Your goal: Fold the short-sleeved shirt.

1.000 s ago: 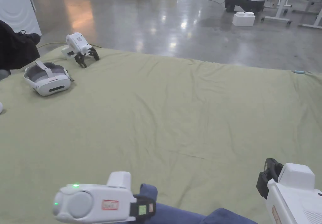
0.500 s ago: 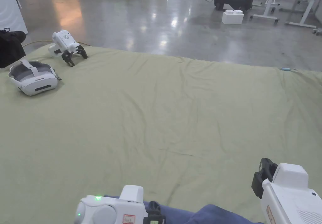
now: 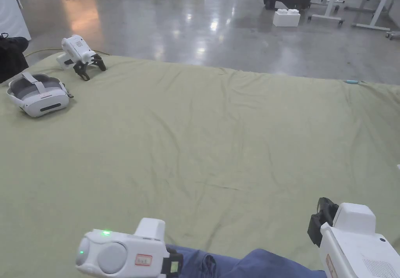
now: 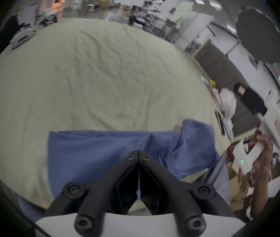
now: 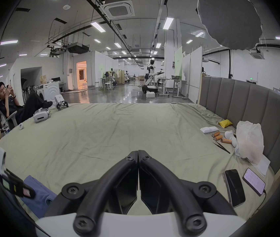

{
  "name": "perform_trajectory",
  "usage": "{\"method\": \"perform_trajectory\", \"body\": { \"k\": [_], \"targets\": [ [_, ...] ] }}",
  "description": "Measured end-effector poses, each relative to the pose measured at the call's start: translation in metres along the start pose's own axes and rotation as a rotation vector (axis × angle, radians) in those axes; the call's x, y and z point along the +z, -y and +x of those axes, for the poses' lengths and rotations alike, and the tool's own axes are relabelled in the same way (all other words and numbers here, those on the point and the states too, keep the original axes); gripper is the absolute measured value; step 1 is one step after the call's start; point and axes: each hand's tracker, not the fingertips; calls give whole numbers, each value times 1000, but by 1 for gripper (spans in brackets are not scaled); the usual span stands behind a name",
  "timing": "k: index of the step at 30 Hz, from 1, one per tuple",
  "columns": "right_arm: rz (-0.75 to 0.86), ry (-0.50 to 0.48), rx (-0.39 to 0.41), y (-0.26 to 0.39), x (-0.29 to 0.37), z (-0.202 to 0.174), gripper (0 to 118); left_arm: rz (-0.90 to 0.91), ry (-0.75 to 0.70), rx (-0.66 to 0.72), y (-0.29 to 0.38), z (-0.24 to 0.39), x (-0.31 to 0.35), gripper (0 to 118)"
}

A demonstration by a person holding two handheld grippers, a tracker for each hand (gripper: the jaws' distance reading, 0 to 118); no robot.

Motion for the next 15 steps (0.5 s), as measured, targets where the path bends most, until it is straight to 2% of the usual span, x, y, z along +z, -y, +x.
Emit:
{"method": "perform_trajectory", "body": {
  "k": [3,7,11,15],
  "targets": [
    [-7,6,2,3,0,2,0,-49,49,-4,4,14,-26,1],
    [-17,10,5,6,0,3,0,-24,70,11,4,26,-50,0],
    [-21,7,6,8,0,1,0,-45,152,74,7,27,-63,0],
    [-23,-3,9,8,0,-2,0,-53,142,72,13,22,-66,0]
  ]
}}
